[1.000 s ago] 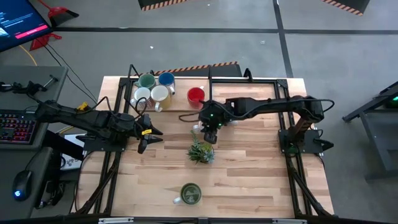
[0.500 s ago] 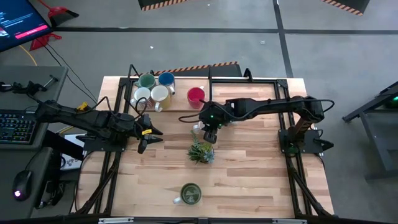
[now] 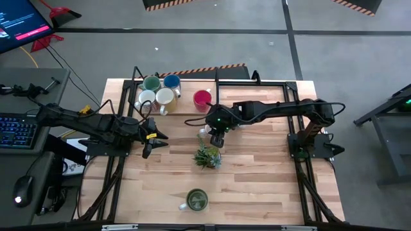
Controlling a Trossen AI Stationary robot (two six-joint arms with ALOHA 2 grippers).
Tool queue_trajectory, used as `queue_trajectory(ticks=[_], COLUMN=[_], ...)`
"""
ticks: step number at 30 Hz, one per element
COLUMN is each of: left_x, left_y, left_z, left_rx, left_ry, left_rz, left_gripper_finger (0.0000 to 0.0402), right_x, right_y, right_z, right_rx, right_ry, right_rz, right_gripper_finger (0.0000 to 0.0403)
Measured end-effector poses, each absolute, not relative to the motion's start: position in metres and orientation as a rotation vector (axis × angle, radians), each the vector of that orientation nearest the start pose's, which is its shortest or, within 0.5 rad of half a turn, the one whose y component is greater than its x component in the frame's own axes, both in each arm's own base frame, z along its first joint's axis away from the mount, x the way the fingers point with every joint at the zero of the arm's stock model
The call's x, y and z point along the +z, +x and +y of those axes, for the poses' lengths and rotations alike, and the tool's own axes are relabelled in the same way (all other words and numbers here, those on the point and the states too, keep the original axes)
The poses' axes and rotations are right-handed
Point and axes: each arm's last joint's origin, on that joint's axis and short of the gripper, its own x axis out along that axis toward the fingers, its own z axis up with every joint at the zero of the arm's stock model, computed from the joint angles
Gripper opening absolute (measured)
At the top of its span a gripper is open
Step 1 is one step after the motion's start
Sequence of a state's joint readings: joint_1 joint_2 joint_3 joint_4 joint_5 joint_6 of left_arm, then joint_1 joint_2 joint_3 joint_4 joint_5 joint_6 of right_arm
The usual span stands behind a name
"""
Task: Place coffee mugs
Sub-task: Put the white green mug on the shelf
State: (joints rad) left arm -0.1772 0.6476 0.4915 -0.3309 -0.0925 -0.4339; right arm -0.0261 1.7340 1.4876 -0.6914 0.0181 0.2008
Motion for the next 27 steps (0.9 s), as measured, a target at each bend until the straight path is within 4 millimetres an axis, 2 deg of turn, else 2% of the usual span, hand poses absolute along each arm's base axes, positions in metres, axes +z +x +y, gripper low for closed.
queue_trajectory(ticks=[10,15,21,24,27], left_x=[0.239,0.239,0.239,0.239,0.241], left_y=[0.144,0.144,0.144,0.144,0.146], left_z=[-0.023,-0.023,-0.023,-0.023,-0.023], left_rx=[0.023,0.023,0.023,0.023,0.016], left_ry=[-0.36,-0.36,-0.36,-0.36,-0.366], left_rz=[0.492,0.492,0.491,0.491,0.461], left_gripper_finger=[0.0142,0.0142,0.0142,0.0142,0.0142], right_x=[0.28,0.282,0.282,0.284,0.287], right_y=[0.371,0.372,0.371,0.37,0.369], right_z=[-0.004,0.029,0.067,0.085,0.095], right_rx=[-0.082,0.066,0.135,0.129,0.063], right_ry=[0.225,0.076,-0.026,-0.074,-0.111], right_rz=[0.977,0.957,0.926,0.886,0.85], right_gripper_finger=[0.0118,0.0117,0.0117,0.0117,0.0116])
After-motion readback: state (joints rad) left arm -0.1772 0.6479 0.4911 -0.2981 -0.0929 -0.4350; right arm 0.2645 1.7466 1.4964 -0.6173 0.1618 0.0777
